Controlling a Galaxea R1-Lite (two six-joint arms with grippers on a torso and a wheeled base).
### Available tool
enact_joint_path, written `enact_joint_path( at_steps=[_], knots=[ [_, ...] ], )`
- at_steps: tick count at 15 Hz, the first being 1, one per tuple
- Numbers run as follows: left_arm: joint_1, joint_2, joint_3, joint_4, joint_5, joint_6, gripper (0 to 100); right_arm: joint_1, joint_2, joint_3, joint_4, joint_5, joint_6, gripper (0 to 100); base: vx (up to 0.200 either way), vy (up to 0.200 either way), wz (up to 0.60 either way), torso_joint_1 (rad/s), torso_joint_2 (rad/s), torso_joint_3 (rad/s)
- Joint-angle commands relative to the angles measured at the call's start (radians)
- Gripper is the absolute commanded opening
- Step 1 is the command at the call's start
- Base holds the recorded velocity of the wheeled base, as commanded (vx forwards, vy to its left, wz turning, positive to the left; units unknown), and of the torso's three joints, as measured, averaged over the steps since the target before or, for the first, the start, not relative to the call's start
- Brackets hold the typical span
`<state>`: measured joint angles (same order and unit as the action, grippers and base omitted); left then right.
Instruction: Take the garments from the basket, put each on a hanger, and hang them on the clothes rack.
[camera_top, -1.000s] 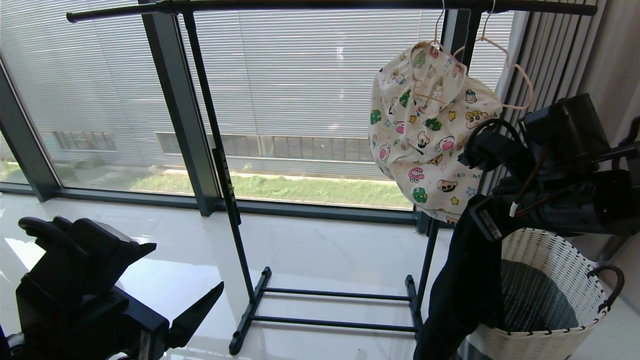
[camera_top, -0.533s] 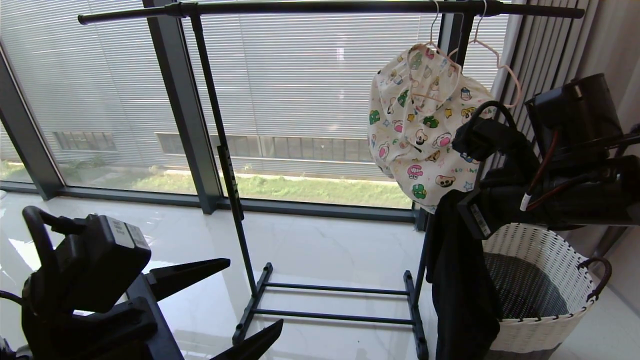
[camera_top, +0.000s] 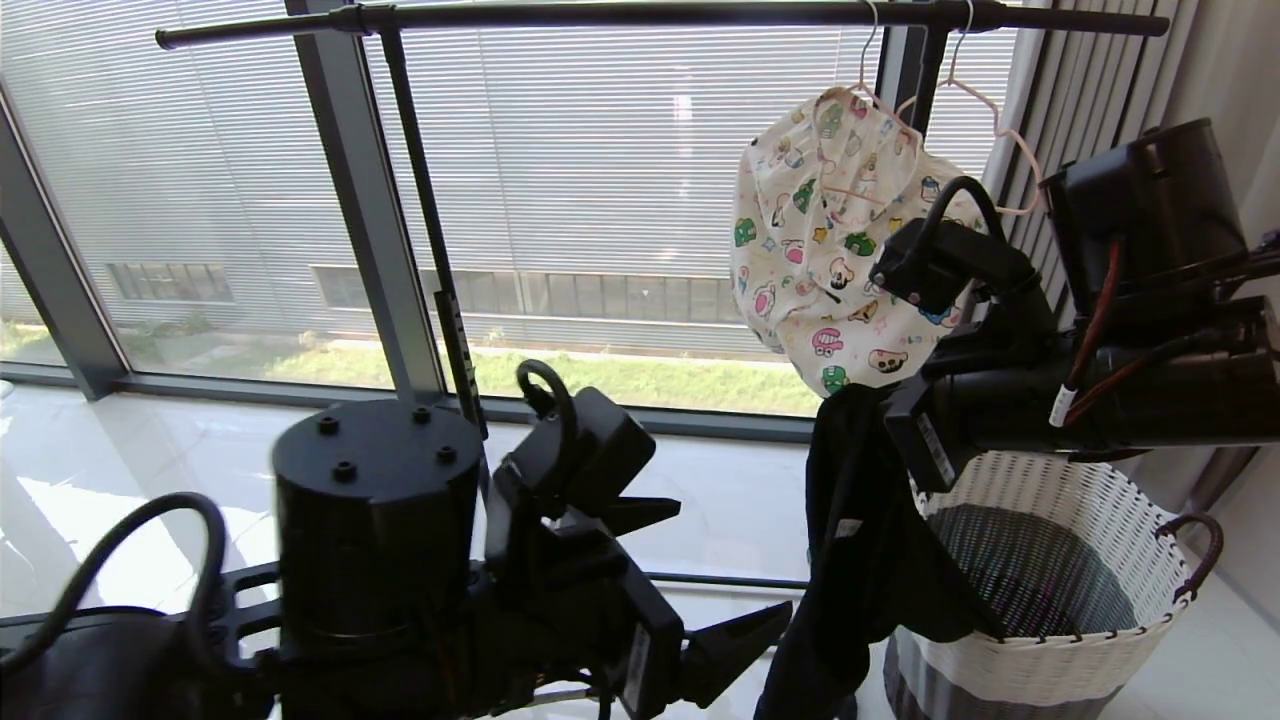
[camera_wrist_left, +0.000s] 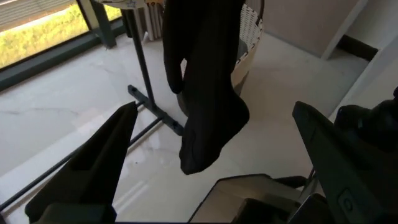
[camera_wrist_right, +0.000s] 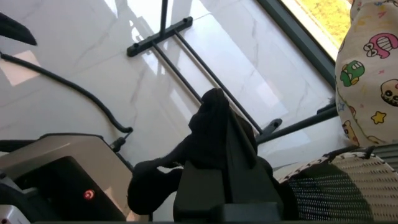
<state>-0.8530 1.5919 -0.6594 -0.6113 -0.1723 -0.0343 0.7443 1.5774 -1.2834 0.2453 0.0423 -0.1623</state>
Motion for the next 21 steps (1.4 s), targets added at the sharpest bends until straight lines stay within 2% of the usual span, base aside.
enact_joint_path(
  at_steps=[1,4,7,11,16,19,21],
  knots=[
    [-0.011,0.206,-0.1,-0.036,-0.029,-0.012,100,0.018,-0.004,-0.004,-0.001,0.007,0.0,0,0.0,0.0,0.0,0.0,0.0,0.0],
    [-0.011,0.333,-0.235,-0.036,-0.015,-0.059,100,0.053,-0.014,0.001,-0.001,0.008,0.0,0,0.0,0.0,0.0,0.0,0.0,0.0],
    [-0.009,0.451,-0.313,-0.036,0.094,-0.07,100,0.06,-0.024,0.003,-0.001,0.008,0.0,0,0.0,0.0,0.0,0.0,0.0,0.0],
    [-0.009,0.531,-0.309,-0.036,0.197,-0.067,100,0.06,-0.033,0.004,-0.001,0.007,0.0,0,0.0,0.0,0.0,0.0,0.0,0.0],
    [-0.009,0.517,-0.261,-0.036,0.251,-0.065,100,0.06,-0.022,0.007,-0.004,0.001,0.0,0,0.0,0.0,0.0,0.0,0.0,0.0],
    [-0.028,0.473,-0.238,-0.038,0.255,-0.062,100,0.05,-0.008,0.022,-0.014,-0.016,0.0,0,0.0,0.0,0.0,0.0,0.0,0.0],
    [-0.017,0.471,-0.233,-0.059,0.303,-0.064,100,0.049,-0.007,0.038,-0.026,-0.022,0.0,0,0.0,0.0,0.0,0.0,0.0,0.0]
  ],
)
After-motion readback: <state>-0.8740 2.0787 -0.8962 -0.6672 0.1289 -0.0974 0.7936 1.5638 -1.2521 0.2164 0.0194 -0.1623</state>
